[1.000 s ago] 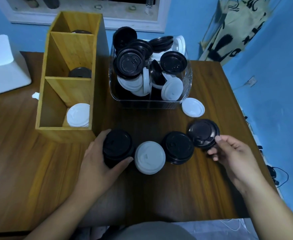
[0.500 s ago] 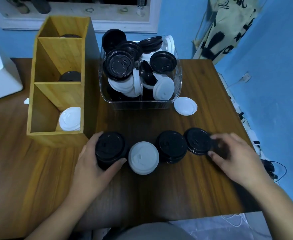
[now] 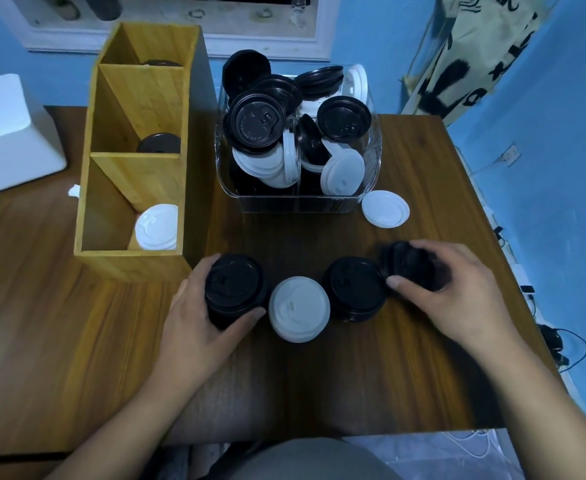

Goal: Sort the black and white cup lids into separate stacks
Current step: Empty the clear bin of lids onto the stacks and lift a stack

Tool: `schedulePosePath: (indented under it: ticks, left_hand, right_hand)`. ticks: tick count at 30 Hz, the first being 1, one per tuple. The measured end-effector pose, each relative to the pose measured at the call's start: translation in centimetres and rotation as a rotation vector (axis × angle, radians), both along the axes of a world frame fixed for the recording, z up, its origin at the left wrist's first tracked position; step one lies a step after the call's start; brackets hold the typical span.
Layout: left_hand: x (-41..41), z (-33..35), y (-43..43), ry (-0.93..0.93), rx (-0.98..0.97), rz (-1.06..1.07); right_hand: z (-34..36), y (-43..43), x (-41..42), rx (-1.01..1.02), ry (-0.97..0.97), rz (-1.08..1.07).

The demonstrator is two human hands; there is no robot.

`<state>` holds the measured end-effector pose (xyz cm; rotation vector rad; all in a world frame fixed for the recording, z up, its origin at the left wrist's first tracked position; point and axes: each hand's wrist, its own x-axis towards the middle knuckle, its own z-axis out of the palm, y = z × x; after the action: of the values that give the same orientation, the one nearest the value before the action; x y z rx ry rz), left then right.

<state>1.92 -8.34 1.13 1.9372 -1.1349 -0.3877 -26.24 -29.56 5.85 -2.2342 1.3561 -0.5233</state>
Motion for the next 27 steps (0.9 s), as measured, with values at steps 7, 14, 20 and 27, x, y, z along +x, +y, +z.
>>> schedulePosePath:
  ticks: [7,14,20,27]
  left_hand:
    - [0.1,-0.1,0.0,-0.012,-0.012,-0.007]
    - [0.1,-0.3,0.0,0.007,0.001,0.008]
    - [0.1,-0.2,-0.1,0.010,0.008,0.017]
    - [0.1,-0.3,0.0,0.011,0.010,0.019]
  right_hand:
    - [-0.3,3.1,4.3,-0.043,0.057,0.217]
    - [-2.0,3.6,4.4,-0.107,0.061,0.239]
    - [-4.7,5.4,4.1,-0.275,0.078,0.302]
    - [-5.1,5.6,4.6,-0.356,0.236,0.280]
